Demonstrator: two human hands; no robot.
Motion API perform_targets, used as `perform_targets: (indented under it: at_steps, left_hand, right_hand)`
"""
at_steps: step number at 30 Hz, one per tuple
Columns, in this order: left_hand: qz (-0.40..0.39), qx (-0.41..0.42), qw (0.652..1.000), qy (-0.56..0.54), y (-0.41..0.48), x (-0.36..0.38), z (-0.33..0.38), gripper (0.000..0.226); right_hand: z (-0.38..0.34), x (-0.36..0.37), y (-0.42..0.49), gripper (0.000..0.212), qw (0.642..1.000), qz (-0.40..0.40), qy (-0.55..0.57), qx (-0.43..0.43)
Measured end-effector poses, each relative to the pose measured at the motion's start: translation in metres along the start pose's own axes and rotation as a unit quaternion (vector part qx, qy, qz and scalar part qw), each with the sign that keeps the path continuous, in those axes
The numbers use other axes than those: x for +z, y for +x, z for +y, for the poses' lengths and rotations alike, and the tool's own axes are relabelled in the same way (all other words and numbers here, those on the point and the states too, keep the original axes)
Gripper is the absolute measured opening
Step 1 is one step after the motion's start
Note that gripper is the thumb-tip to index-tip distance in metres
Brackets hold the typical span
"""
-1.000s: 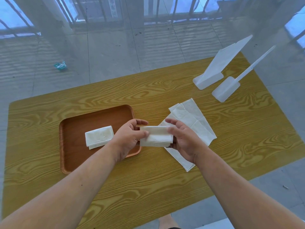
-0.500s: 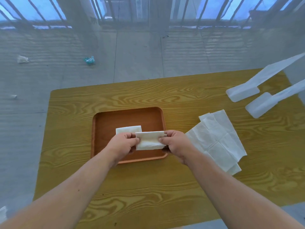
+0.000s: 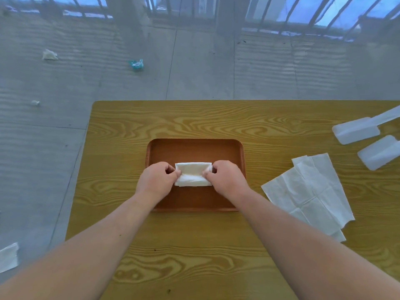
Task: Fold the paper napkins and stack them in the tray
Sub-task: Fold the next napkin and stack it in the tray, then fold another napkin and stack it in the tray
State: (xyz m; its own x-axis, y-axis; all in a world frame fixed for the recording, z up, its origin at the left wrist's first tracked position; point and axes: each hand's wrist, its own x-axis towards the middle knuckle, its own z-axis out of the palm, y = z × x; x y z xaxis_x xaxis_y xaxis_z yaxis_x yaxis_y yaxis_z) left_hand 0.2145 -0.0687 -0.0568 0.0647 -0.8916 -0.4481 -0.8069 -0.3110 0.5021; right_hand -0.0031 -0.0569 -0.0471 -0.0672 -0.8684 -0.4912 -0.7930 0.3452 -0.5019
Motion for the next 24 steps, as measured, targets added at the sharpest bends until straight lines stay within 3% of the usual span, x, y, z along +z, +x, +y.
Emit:
perform_targets:
  at_steps: [8, 13, 18, 24]
  left_hand:
    - [0.041, 0.035, 0.995, 0.079, -0.007, 0.006, 0.01, 0.024]
    - [0.08, 0.171, 0.978, 0.092, -0.03, 0.011, 0.041, 0.025]
    - [-0.02, 0.313, 0.944, 0.1, -0.057, 0.047, 0.091, 0.035]
    - [-0.11, 0.378, 0.899, 0.19, -0.079, 0.097, 0.144, 0.056]
  right_hand:
    - [0.004, 0.012, -0.008, 0.034, 0.99, 0.076, -0.107, -0.044]
    - [0.022, -0.001, -0.033, 0.031, 0.98, 0.167, -0.049, -0.093]
    - [0.097, -0.028, -0.08, 0.016, 0.973, 0.228, 0.007, -0.022]
    - [0.201, -0.054, -0.143, 0.026, 0.964, 0.244, -0.016, 0.103]
